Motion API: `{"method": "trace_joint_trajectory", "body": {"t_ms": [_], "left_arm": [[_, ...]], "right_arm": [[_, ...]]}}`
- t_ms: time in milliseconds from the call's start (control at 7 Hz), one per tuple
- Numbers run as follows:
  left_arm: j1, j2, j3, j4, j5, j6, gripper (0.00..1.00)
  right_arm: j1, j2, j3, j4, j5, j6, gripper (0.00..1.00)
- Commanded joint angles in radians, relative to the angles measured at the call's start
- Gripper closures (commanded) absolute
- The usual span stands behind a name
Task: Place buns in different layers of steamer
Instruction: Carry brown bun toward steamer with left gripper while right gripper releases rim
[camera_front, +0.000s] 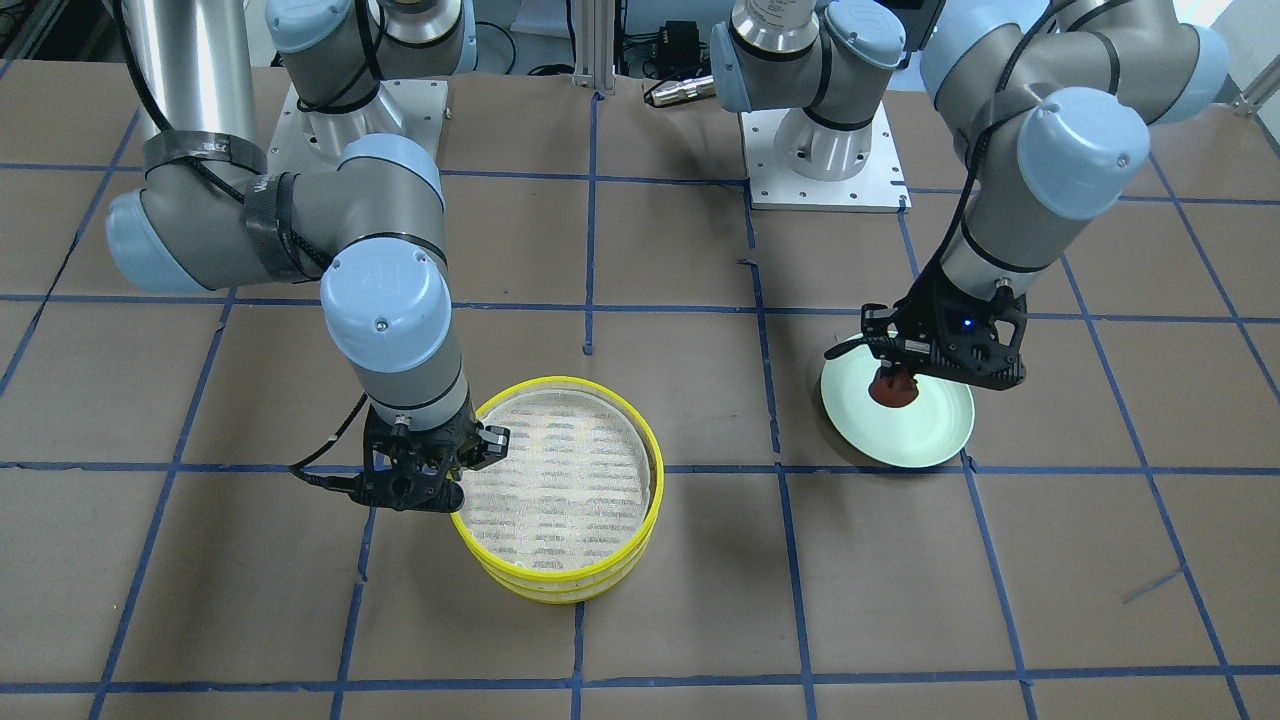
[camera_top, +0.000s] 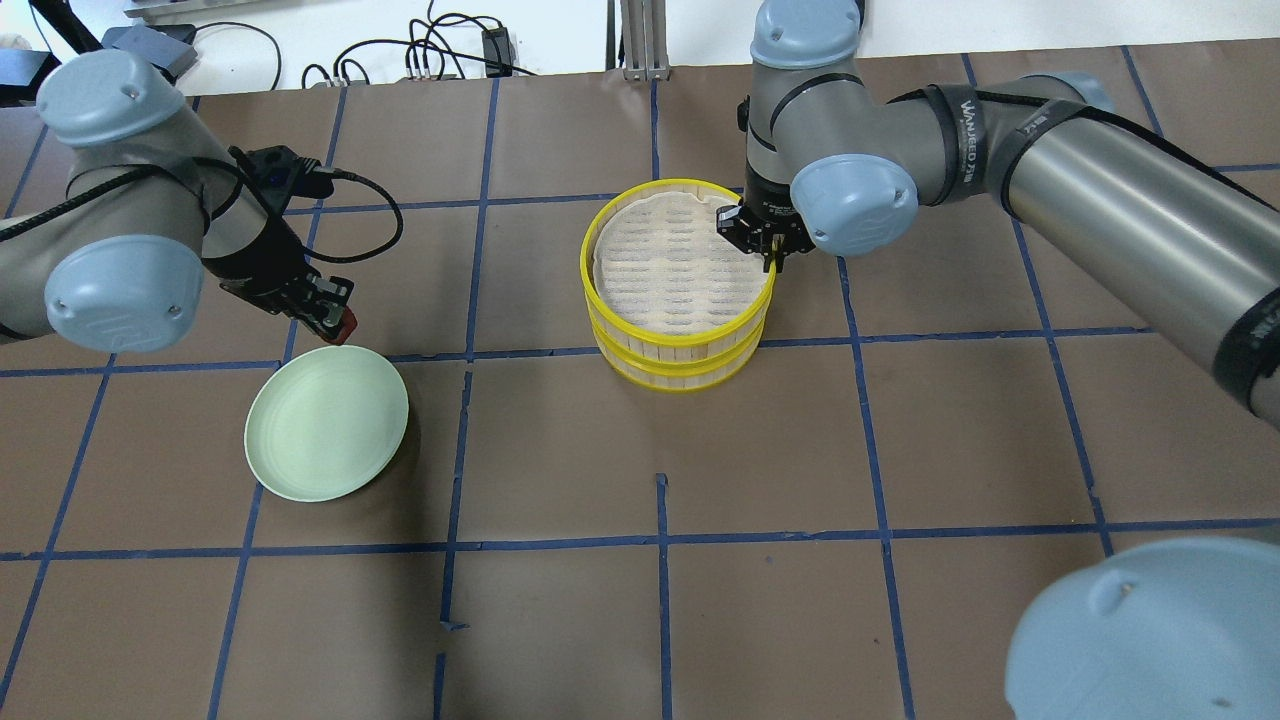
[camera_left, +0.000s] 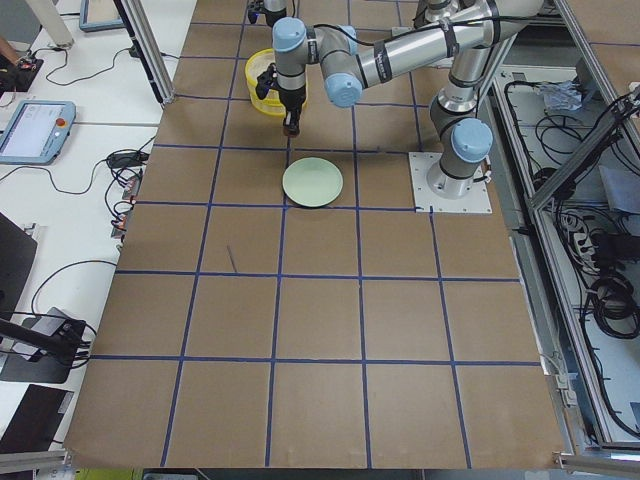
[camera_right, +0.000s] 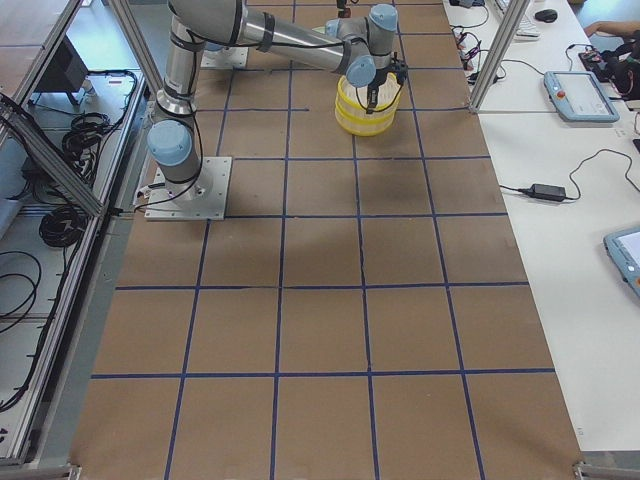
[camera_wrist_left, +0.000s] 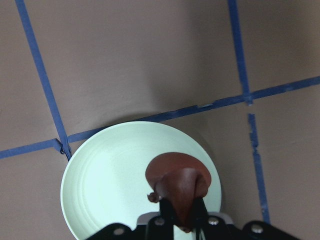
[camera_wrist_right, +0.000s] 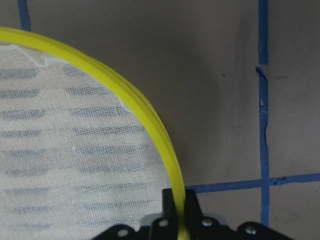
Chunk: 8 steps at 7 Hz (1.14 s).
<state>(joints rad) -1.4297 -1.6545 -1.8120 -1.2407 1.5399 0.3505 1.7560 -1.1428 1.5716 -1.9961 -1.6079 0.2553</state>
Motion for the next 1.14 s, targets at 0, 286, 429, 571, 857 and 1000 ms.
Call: {"method": "trace_joint_trajectory", "body": {"t_ms": [0, 286, 429, 571, 857, 1000], "left_arm": [[-0.081, 0.007, 0.059, -0.022, -0.111, -0.159, 0.98], [-0.129, -0.013, 0.103, 0.000, -0.164, -0.271, 0.98], [-0.132, -0.013, 0.105, 0.000, -0.167, -0.274, 0.98], [-0.150, -0.016, 0.106, 0.001, -0.184, -0.315, 0.98], [-0.263, -0.086, 0.106, 0.189, -0.248, -0.517, 0.97], [-0.356, -0.166, 0.106, 0.324, -0.248, -0.606, 0.97]], "right_arm": [[-0.001, -0.005, 0.014, -0.003, 0.002, 0.007, 0.74], [0.000, -0.012, 0.016, 0.003, 0.003, 0.006, 0.63], [0.002, -0.018, 0.015, -0.003, 0.002, -0.004, 0.60], [-0.007, -0.035, -0.002, 0.008, 0.000, -0.023, 0.56], [-0.067, -0.160, -0.027, 0.122, 0.002, -0.166, 0.30], [-0.128, -0.214, -0.056, 0.245, 0.012, -0.242, 0.28]]}}
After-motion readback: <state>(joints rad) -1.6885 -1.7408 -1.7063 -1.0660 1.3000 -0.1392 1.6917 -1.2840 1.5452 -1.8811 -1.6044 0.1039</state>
